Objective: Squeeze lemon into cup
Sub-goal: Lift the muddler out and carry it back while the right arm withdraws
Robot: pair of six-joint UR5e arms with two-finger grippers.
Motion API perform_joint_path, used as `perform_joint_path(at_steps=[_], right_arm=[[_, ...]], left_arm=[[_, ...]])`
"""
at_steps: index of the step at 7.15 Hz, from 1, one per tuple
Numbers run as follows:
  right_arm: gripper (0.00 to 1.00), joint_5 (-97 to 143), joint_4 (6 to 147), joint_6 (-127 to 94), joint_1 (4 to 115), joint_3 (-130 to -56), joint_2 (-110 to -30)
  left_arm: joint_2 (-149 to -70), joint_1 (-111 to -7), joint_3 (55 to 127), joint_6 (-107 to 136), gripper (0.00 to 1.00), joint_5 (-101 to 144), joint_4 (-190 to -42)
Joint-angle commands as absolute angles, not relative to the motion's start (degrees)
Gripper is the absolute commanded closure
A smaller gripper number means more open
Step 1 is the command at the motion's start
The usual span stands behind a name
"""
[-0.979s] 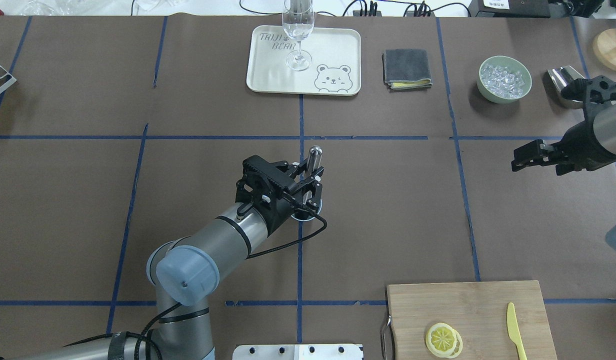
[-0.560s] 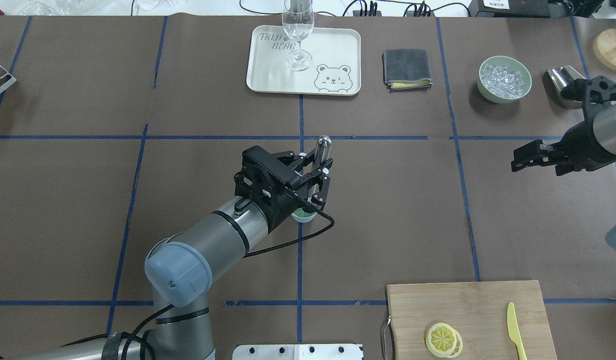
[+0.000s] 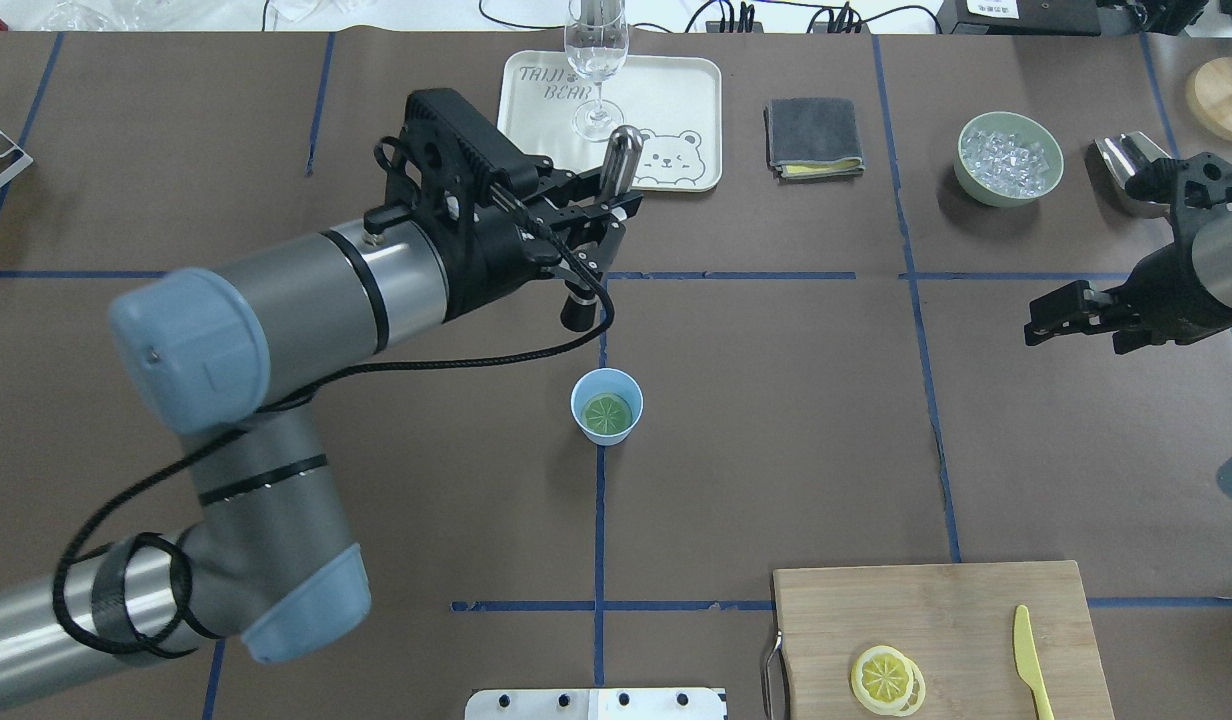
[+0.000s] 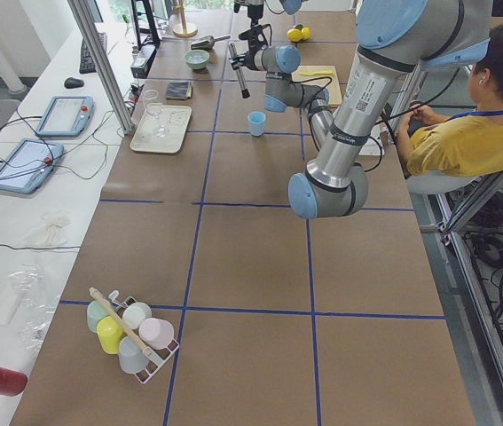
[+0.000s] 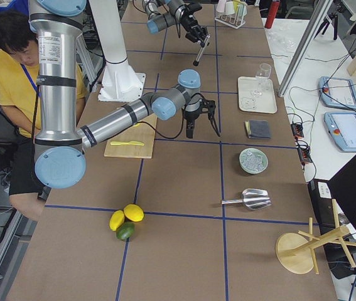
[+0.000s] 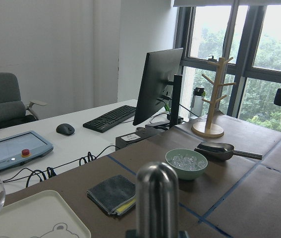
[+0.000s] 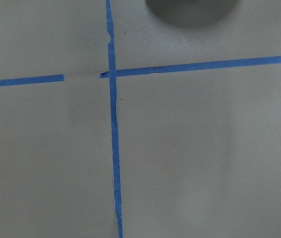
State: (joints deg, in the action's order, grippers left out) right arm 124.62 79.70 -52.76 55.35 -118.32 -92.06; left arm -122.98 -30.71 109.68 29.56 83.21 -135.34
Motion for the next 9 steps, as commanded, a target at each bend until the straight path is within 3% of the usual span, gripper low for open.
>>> perform_joint_path(at_steps=[1, 3, 6, 9], right_arm=[[0.00, 124.63, 79.63, -52.73, 55.37, -118.39, -92.72], [0.00, 124.72, 79.72, -51.16, 56.42, -117.95, -92.90], [0.00, 124.54, 79.72, -49.57, 56.95, -117.86, -93.95], [0.00, 125.06, 79.80, -44.07, 61.32, -115.33, -95.18]], left_arm=[[-118.31, -35.84, 115.66, 34.25, 1.00, 93.02, -114.52], [-116.21, -46.79, 114.71, 41.08, 1.00, 115.54, -99.49], [-102.78, -50.44, 112.34, 43.58, 1.00, 118.21, -94.75], [-100.29, -50.71, 100.40, 44.30, 1.00, 119.09, -94.75]])
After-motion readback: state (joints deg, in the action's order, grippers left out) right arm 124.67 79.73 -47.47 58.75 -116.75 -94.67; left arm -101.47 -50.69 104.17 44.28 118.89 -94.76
